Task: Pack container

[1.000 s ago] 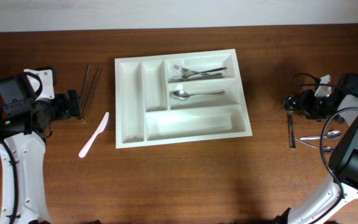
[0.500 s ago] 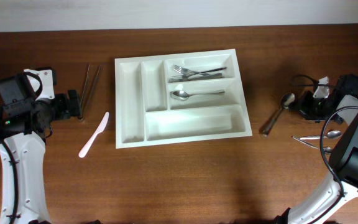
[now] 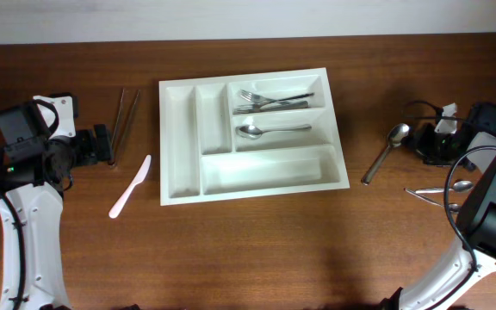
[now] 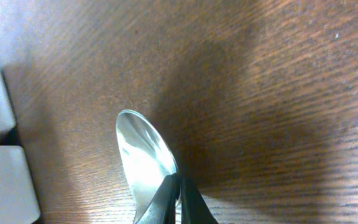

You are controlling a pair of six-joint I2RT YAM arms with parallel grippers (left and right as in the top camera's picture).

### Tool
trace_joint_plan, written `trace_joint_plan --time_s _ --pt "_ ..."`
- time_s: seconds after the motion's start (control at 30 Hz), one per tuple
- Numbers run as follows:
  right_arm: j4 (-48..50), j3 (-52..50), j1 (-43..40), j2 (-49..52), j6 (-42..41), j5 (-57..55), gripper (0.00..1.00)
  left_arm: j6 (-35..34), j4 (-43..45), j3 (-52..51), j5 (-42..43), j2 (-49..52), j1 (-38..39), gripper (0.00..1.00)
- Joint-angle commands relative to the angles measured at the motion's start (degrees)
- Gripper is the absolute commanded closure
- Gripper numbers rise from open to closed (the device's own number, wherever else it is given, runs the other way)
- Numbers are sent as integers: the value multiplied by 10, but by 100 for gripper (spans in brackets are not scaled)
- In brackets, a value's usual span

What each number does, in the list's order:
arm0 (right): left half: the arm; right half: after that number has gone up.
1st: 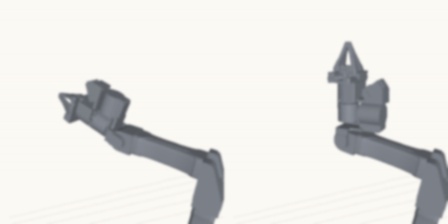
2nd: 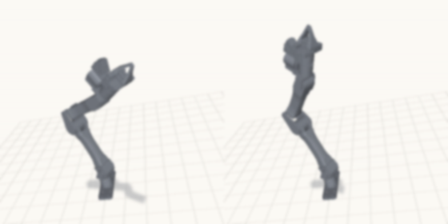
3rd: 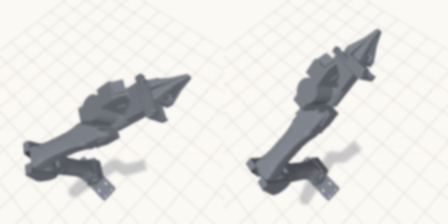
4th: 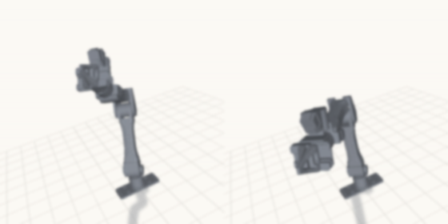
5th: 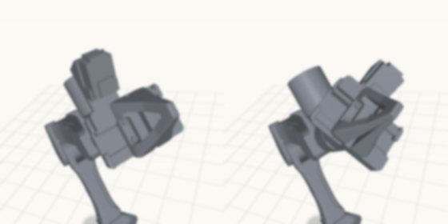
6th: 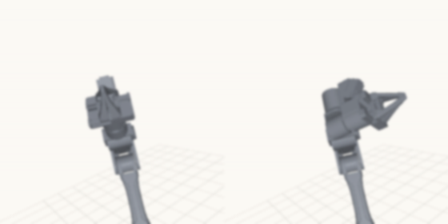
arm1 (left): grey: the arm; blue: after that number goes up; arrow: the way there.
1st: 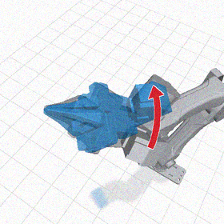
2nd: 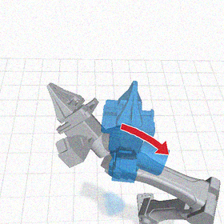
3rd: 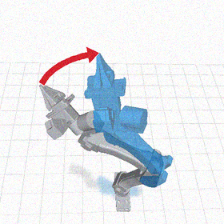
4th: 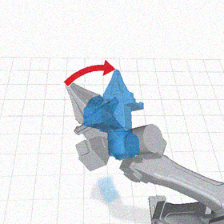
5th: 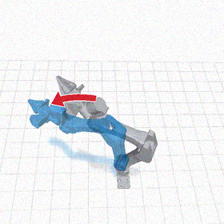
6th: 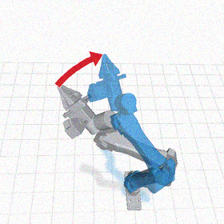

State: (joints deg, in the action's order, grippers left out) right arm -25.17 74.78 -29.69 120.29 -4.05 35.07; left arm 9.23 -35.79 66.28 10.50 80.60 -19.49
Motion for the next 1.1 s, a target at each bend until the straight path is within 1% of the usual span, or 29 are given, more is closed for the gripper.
trace_joint_plan --time_s 0.0,0.23,0.4,0.47,0.53,0.57,0.63,0.87,0.93,0.97,1.07 --pt "6 -6 -23 10 6 34 96 7 2 12 7 2 -2 1" --pt "6 -6 -56 10 6 43 96 7 2 12 7 2 -2 1" --pt "6 -6 -55 10 8 41 96 7 2 12 7 2 -2 1" --pt "6 -6 -52 10 8 40 95 7 2 12 7 2 -2 1" --pt "6 -6 -51 10 8 39 71 7 2 12 7 2 -2 1" --pt "6 -6 -52 10 8 39 65 7 2 12 7 2 -2 1" --pt "9 -6 -52 10 8 39 61 7 2 12 7 2 -2 1" --pt "36 -6 -51 11 8 39 61 7 2 12 7 2 -2 1" --pt "41 -6 -51 11 8 39 63 7 2 12 7 2 -2 1" --pt "43 -6 -51 11 8 39 66 7 2 12 7 2 -2 1" --pt "56 -6 -51 11 6 39 67 7 2 12 7 2 -2 1"
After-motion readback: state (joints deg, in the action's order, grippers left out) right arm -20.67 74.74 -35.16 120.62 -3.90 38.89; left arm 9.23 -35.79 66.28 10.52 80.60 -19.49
